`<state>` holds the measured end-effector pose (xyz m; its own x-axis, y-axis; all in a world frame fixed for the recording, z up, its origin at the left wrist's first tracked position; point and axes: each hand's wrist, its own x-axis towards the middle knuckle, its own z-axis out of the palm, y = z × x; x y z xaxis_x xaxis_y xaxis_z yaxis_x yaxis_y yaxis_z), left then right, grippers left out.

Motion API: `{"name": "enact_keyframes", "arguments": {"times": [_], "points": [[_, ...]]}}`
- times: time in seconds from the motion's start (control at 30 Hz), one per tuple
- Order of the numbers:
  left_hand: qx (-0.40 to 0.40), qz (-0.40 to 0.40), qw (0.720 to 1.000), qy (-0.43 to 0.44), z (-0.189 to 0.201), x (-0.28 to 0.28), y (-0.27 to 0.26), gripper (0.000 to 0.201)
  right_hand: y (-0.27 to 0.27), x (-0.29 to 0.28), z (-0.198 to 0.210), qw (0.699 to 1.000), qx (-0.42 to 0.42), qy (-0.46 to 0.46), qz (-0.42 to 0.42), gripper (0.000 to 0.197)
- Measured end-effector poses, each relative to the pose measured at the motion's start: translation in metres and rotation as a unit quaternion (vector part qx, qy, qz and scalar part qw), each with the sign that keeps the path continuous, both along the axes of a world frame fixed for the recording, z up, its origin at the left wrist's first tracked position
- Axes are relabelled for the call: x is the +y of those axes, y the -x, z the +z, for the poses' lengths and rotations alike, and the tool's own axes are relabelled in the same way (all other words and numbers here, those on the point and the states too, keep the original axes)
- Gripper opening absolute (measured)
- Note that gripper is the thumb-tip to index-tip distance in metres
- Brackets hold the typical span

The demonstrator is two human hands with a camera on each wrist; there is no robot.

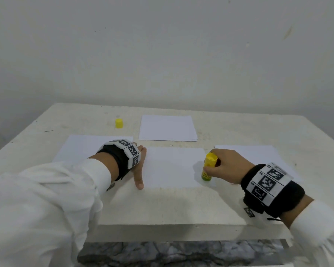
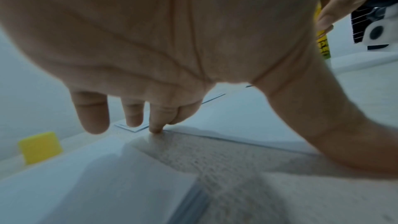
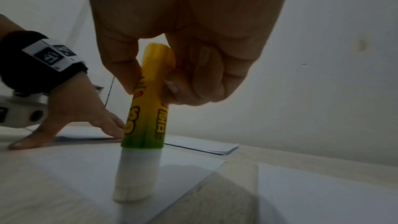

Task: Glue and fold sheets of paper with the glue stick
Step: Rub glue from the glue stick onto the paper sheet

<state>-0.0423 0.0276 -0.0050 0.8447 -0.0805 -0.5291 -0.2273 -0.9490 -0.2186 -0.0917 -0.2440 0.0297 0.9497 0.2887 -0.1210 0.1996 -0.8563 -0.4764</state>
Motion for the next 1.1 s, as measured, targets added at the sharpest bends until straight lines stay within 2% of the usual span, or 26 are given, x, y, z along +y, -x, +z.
{"name": "enact_keyframes", "arguments": {"times": [0.2,0.33,0.47,0.57,0.67,0.97,1.1], "points": [[-0.027,0.025,0.999,0.024,-0.001,-0.003,0.000,0.128,-0.052,-0.006,0.009,0.996,-0.048,0.010,-0.068,0.026],[-0.055,0.010,0.997,0.045,0.013,-0.023,0.000,0.130,-0.083,0.000,0.004,0.994,-0.046,0.011,-0.095,0.031],[-0.048,-0.035,0.993,0.107,0.015,-0.073,-0.006,0.107,-0.095,0.006,-0.002,0.996,-0.038,0.021,-0.083,0.034],[-0.025,-0.027,0.992,0.120,0.009,-0.107,-0.008,0.089,-0.099,0.009,-0.003,0.997,-0.023,0.031,-0.066,0.032],[-0.018,-0.019,0.996,0.083,0.004,-0.116,-0.012,0.075,-0.095,0.008,-0.003,0.998,-0.017,0.039,-0.037,0.031],[-0.007,-0.002,0.999,0.051,0.008,-0.128,-0.013,0.076,-0.038,-0.020,0.003,0.998,0.009,0.002,0.060,0.025],[-0.019,0.003,0.999,0.050,0.009,-0.130,-0.010,0.077,-0.019,-0.024,0.009,0.995,0.031,0.024,0.089,0.024]]}}
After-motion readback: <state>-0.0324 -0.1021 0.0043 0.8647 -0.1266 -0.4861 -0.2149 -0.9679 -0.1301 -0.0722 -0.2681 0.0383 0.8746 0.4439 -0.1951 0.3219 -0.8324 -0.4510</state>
